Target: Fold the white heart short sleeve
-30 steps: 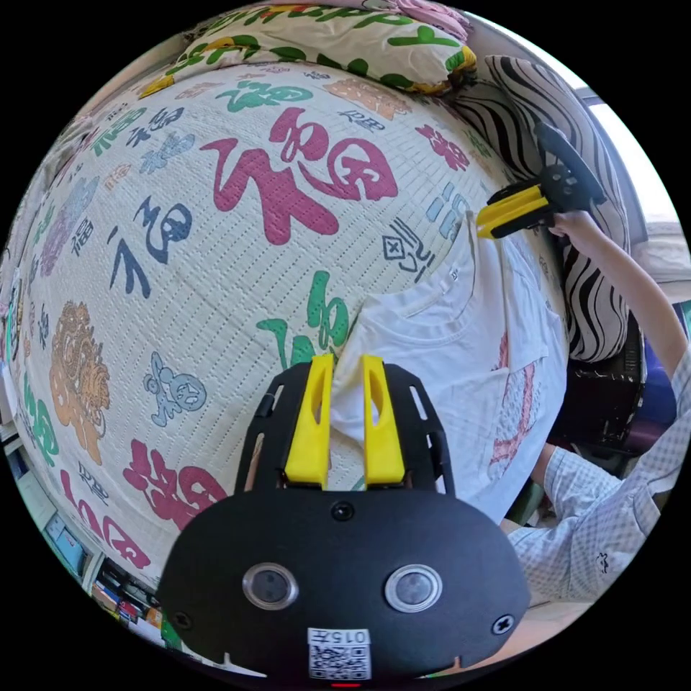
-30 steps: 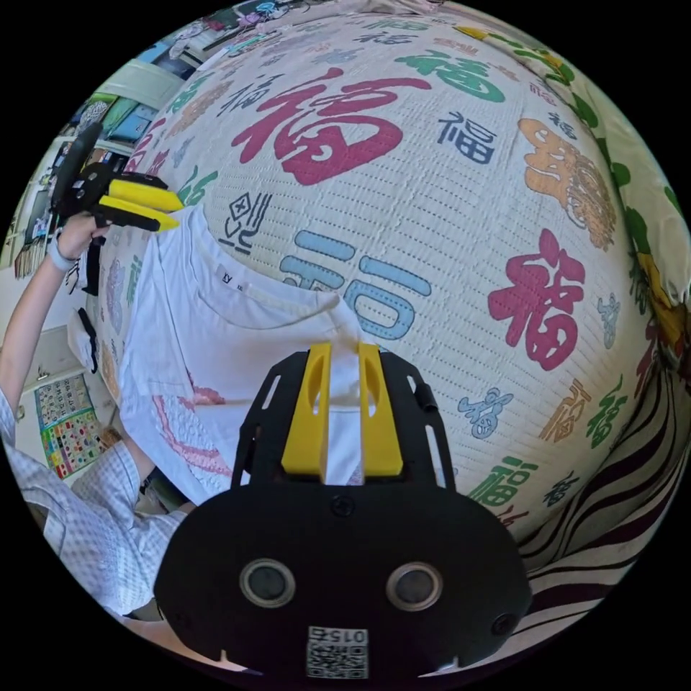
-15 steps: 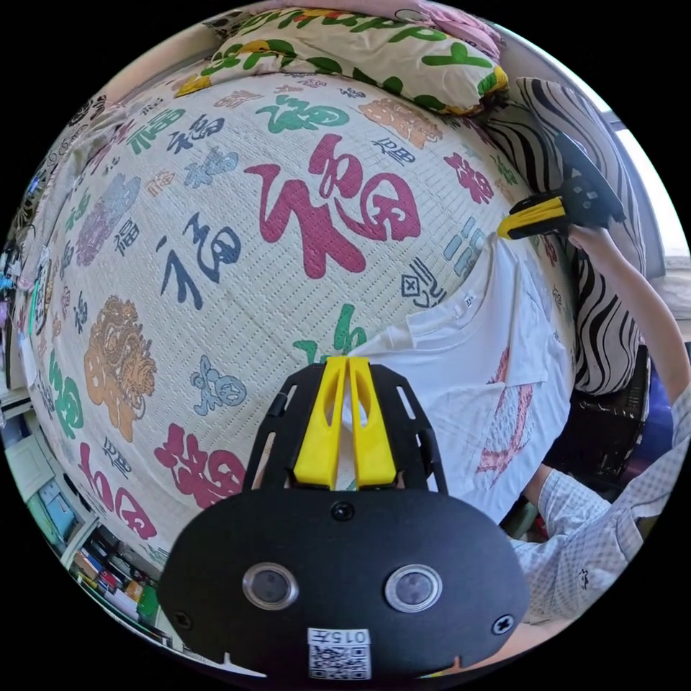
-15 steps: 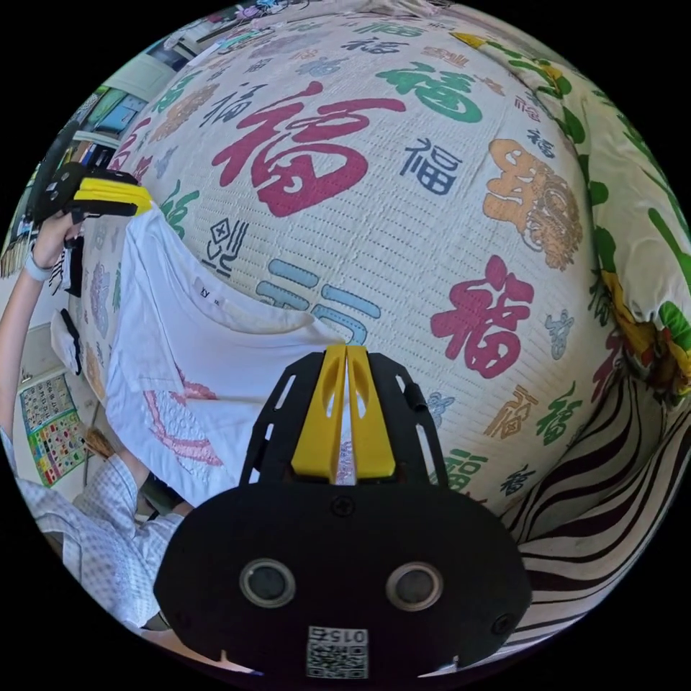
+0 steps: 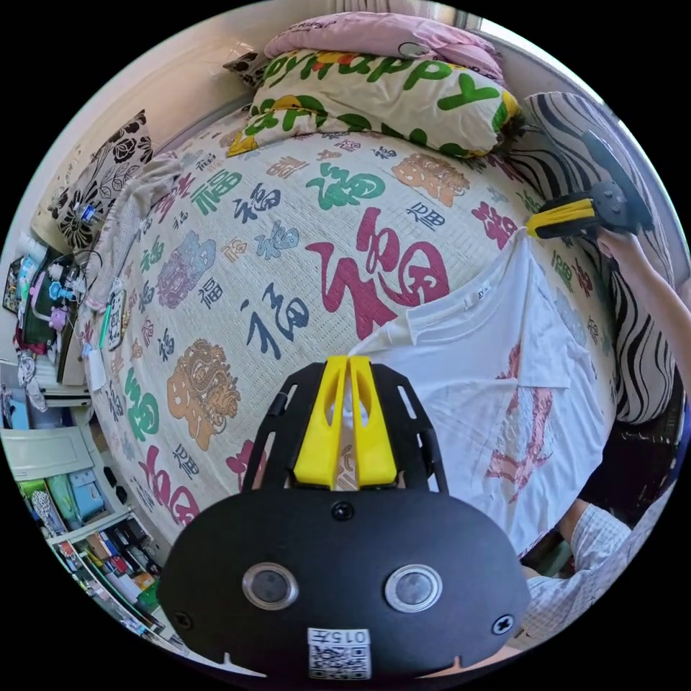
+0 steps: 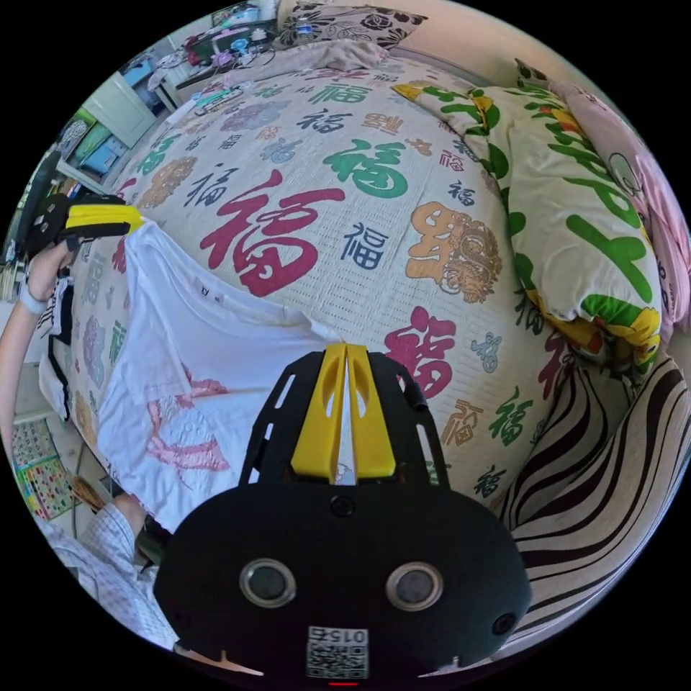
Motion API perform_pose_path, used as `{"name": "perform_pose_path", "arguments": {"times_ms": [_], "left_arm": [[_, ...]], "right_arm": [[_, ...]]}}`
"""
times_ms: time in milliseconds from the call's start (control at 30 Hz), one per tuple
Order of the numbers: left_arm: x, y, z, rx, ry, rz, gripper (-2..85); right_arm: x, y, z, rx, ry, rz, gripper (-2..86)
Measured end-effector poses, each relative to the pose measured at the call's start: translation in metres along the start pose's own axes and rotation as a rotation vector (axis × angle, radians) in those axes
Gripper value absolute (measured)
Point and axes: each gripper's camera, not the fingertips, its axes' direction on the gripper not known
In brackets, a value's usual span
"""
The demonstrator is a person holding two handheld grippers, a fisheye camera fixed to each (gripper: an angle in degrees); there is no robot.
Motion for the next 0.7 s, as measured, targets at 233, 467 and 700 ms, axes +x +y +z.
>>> {"name": "perform_pose_path", "arguments": {"times_ms": [233, 467, 700], "left_arm": [[0.042, 0.120, -0.053, 0.161, 0.096, 0.123, -0.6], [0.093, 0.256, -0.066, 0.138, 0.320, 0.098, -0.6], [0.139, 0.352, -0.041, -0.009, 0.418, 0.012, -0.7]], "right_arm": [[0.003, 0.127, -0.010, 0.071, -0.176, -0.150, -0.7], [-0.018, 0.276, 0.025, 0.035, -0.410, -0.102, -0.6], [-0.054, 0.367, 0.084, -0.106, -0.434, -0.075, -0.6]]}}
